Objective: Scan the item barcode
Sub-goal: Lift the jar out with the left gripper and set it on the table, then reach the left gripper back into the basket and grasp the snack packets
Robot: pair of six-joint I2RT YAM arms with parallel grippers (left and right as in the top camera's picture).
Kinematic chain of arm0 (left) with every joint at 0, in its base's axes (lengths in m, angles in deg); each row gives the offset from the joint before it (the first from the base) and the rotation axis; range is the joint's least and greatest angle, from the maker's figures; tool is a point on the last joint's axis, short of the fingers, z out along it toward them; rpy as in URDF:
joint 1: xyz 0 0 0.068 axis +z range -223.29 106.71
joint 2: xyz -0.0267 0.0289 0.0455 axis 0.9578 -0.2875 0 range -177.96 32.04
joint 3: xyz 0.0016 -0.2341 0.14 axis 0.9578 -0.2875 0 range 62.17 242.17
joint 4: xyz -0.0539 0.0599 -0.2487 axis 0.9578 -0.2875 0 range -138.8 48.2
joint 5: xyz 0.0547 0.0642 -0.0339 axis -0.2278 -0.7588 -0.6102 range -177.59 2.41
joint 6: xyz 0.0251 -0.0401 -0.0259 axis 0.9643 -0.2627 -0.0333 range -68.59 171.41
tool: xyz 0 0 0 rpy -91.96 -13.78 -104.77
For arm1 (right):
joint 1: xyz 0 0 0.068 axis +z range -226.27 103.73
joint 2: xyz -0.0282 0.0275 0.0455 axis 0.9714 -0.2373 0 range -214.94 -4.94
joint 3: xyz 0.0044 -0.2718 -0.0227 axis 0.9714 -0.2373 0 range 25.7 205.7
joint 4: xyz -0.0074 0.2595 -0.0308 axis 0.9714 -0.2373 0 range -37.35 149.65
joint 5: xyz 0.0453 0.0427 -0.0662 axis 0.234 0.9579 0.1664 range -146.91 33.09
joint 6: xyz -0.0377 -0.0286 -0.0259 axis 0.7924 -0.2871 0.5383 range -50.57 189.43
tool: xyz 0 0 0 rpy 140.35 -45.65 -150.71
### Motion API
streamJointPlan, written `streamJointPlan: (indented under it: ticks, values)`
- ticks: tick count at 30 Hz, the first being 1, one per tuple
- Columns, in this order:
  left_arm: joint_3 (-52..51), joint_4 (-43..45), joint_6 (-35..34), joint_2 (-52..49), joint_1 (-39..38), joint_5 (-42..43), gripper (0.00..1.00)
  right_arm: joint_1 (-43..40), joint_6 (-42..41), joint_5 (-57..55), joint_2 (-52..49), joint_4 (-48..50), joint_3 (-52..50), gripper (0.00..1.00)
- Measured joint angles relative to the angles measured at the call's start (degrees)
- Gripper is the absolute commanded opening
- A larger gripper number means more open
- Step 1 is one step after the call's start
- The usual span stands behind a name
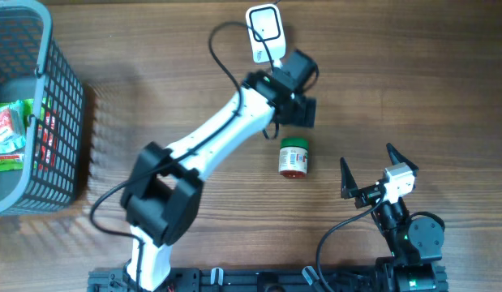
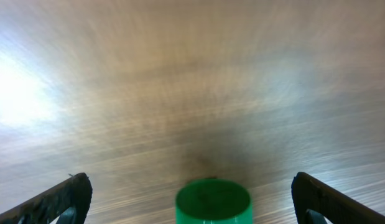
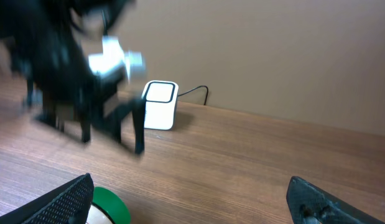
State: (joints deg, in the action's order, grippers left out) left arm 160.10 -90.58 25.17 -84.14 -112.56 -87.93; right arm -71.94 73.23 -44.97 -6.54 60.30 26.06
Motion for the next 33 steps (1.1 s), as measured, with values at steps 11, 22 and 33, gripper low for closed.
streamJointPlan:
  ticks: [11,22,33]
  values:
    - [20.3,-15.5,14.0,16.3,27.3,-20.5,1.0,0.0,0.0,0.0,0.0,0.0,0.0,1.0]
    - [21.2,-15.3,20.0,24.6,67.8,-22.7,1.0,0.0,0.0,0.0,0.0,0.0,0.0,1.0]
    - [15.4,-16.5,32.1,16.9,80.7,-12.3,1.0,0.0,0.0,0.0,0.0,0.0,0.0,1.0]
